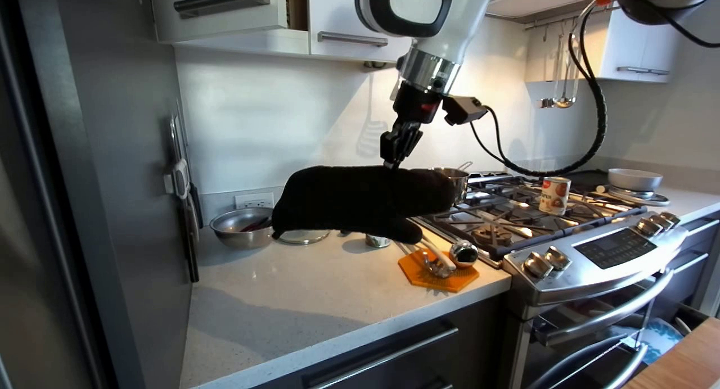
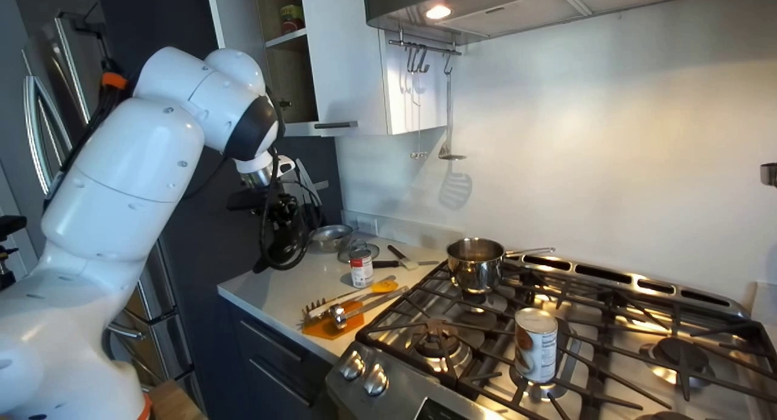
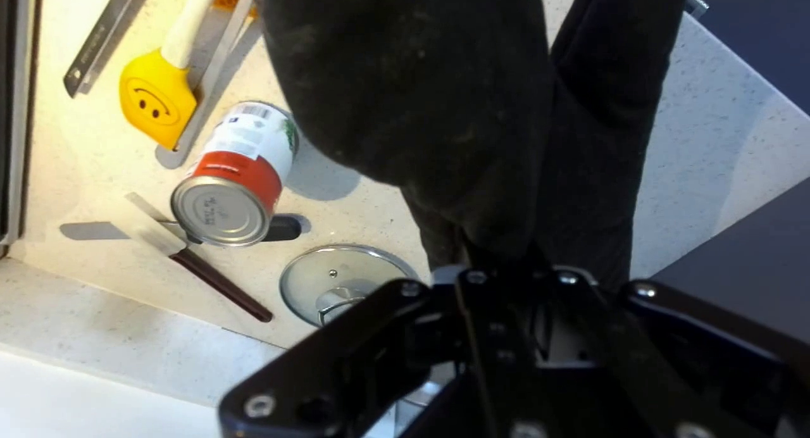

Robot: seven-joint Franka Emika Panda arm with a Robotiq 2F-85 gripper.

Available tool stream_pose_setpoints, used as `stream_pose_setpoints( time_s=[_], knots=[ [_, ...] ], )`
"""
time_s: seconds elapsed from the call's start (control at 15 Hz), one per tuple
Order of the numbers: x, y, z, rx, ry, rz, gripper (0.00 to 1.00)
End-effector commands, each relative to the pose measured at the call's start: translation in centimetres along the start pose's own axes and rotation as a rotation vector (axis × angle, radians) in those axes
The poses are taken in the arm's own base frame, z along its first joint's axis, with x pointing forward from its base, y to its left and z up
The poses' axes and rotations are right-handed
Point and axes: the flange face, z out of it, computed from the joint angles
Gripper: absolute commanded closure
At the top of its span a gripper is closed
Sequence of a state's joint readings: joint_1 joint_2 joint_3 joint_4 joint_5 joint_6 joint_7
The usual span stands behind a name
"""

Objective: Put the brown oven mitt on the left side of the counter.

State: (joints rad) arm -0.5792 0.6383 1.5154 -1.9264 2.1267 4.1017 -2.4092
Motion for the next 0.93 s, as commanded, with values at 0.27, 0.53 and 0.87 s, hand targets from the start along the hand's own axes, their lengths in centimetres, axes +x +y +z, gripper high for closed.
stream_pose_setpoints(
  time_s=[0.27,0.53,0.87],
  knots=[
    [-0.5,-2.5,7.4,0.011,-0.030,0.004,0.97],
    [-0.6,-2.6,11.2,0.017,-0.041,-0.005,0.97],
    [0.1,-2.3,13.9,-0.003,-0.021,-0.020,0.62]
  ],
)
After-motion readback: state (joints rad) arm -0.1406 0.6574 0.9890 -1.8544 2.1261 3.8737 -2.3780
